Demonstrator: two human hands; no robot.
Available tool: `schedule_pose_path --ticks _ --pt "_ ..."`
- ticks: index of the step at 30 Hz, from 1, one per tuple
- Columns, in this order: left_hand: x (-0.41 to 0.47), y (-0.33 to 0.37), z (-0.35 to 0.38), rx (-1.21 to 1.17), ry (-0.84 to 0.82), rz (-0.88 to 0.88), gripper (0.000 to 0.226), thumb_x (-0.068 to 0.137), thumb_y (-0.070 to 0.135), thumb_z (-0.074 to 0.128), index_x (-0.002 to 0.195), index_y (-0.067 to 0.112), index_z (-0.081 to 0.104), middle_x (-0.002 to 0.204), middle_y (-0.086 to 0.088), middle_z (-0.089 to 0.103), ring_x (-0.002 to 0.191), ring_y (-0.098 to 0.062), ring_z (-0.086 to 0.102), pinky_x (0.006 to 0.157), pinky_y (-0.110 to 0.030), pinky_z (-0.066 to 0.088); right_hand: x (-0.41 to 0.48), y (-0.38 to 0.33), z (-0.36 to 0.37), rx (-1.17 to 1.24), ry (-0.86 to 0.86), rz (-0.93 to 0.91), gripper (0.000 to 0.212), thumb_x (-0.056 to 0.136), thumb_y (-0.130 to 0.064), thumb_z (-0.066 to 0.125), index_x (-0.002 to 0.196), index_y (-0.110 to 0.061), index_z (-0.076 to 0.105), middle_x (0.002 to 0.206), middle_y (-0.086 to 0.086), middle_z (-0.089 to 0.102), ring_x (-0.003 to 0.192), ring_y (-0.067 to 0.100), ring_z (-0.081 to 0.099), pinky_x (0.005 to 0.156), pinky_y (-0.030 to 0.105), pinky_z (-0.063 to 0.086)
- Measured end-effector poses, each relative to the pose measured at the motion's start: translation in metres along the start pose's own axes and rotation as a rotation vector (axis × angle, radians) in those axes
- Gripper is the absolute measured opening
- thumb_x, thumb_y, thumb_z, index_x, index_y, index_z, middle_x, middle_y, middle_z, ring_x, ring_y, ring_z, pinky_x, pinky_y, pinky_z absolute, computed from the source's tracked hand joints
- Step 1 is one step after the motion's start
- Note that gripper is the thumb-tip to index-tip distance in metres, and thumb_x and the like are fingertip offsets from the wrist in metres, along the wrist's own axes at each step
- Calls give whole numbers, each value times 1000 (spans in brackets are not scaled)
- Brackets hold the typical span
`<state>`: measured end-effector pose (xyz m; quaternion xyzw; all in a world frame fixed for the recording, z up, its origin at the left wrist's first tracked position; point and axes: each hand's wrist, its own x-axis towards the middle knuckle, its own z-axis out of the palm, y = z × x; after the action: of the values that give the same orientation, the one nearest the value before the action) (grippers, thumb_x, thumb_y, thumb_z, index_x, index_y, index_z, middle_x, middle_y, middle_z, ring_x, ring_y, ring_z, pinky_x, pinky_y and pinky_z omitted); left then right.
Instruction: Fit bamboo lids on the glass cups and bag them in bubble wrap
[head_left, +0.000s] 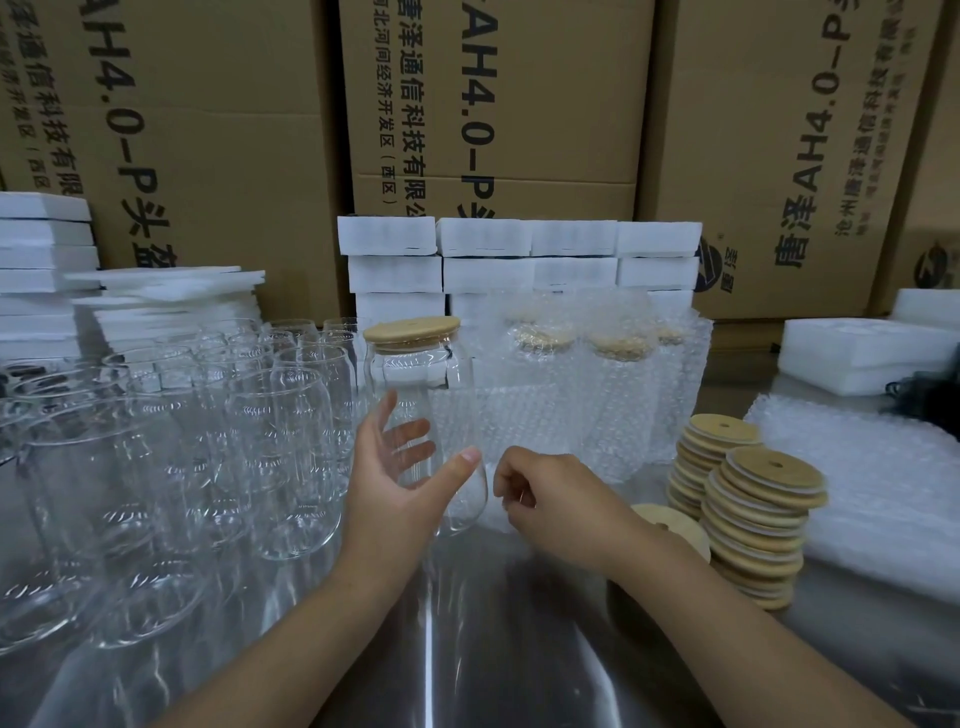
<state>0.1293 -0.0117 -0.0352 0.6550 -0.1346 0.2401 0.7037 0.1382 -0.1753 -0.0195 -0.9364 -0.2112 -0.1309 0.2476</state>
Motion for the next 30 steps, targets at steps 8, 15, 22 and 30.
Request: schedule_pose_path --ticks 8,15,22,30 --pt "2 2 -1 -169 60 -33 97 54 45 79 141 29 39 114 2 63 97 -8 68 79 -32 55 3 -8 -1 744 -1 472 21 79 1 70 75 -13 55 64 3 60 48 6 57 46 17 39" --pt "-3 9 3 -210 8 11 79 53 46 74 126 36 45 106 4 66 97 -9 69 76 -29 57 4 -16 7 901 64 460 17 82 5 66 82 -9 55 70 5 58 53 10 57 44 18 44" --pt "-5 9 5 -205 -118 -41 77 52 49 70 124 35 48 103 3 70 96 -14 69 72 -31 59 7 -13 14 721 135 319 25 78 3 70 70 -17 60 72 2 61 70 15 57 65 25 47" --pt "-5 5 5 -74 -79 -21 75 65 33 71 132 35 38 116 -1 62 100 -6 66 75 -18 53 7 -14 4 739 223 297 22 77 3 72 74 -15 61 72 1 61 65 13 54 69 25 44"
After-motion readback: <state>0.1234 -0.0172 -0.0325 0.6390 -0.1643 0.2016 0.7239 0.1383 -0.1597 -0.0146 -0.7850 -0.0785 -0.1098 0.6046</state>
